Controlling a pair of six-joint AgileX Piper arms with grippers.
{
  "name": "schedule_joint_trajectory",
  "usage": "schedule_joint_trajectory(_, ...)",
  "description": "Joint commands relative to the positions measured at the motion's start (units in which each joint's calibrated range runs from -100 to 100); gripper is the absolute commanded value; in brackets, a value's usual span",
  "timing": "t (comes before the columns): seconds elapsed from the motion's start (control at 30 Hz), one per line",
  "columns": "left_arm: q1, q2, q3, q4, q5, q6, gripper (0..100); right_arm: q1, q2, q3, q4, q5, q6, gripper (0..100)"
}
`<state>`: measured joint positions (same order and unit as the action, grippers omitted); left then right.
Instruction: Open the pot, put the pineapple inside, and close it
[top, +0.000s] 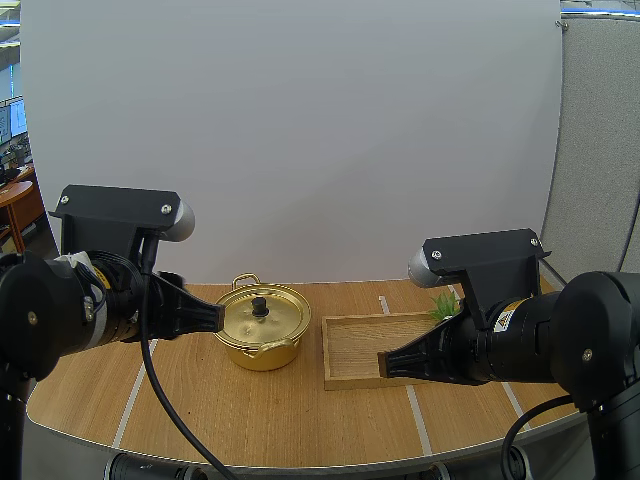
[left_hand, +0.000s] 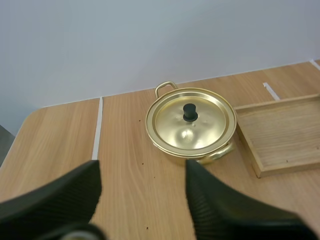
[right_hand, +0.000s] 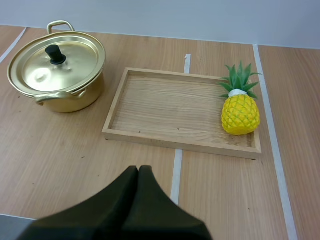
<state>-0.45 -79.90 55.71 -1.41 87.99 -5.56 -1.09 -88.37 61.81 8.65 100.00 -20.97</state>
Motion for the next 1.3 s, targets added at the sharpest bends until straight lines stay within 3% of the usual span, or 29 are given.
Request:
schedule_joint_trajectory(0.0,0.01,0.2,-0.4,0.0,-1.6,4.0,100,-0.2,0.0,-0.6,-1.7,0.0,1.3,0)
schedule_joint_trajectory(0.13,0.01,0.2,-0.4,0.0,-1.4,4.2,100,-0.2,0.0,-0.6,-1.8,0.0,1.3,4)
schedule_joint_trajectory(0.23,0.01,0.2,-0.4,0.0,-1.4,4.2,100,-0.2,0.0,-0.6,-1.8,0.0,1.3,46)
schedule_joint_trajectory(0.33,0.01,0.2,-0.4,0.0,-1.3,4.2,100,-0.2,0.0,-0.6,-1.8,0.0,1.3,97)
schedule_joint_trajectory(0.37,0.01,0.2,-0.4,0.0,-1.3,4.2,100,-0.2,0.0,-0.6,-1.8,0.0,1.3,100)
schedule_joint_trajectory(0.73,0.01,0.3,-0.4,0.0,1.4,4.2,100,-0.2,0.0,-0.6,-2.4,0.0,1.2,100)
schedule_joint_trajectory(1.27,0.01,0.4,-0.4,-0.2,-1.3,12.2,100,-0.2,0.0,-0.6,-2.4,0.0,1.2,100)
